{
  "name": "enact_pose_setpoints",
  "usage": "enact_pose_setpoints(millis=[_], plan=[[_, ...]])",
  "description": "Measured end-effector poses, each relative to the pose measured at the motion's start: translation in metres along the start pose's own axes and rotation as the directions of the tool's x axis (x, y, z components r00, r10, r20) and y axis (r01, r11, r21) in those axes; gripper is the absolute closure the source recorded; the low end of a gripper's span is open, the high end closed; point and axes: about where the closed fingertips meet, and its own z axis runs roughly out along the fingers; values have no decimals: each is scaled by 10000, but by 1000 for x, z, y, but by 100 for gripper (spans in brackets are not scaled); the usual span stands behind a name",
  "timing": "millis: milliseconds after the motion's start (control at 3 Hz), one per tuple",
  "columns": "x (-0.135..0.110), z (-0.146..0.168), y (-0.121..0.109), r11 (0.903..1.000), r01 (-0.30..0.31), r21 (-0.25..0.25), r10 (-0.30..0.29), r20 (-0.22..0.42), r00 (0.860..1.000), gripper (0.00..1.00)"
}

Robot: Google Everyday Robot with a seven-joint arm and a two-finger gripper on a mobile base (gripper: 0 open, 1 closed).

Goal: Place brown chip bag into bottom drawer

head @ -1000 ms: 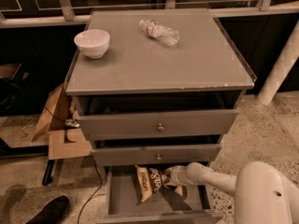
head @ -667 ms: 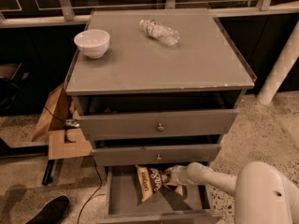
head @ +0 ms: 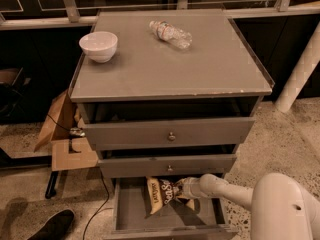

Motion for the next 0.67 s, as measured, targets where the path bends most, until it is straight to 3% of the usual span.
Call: enact_pose_setpoints(millis=[333, 667], plan=[[0, 0, 0, 10000, 0, -1, 0, 0, 10000, 0], [0, 0, 0, 10000, 0, -1, 0, 0, 10000, 0]])
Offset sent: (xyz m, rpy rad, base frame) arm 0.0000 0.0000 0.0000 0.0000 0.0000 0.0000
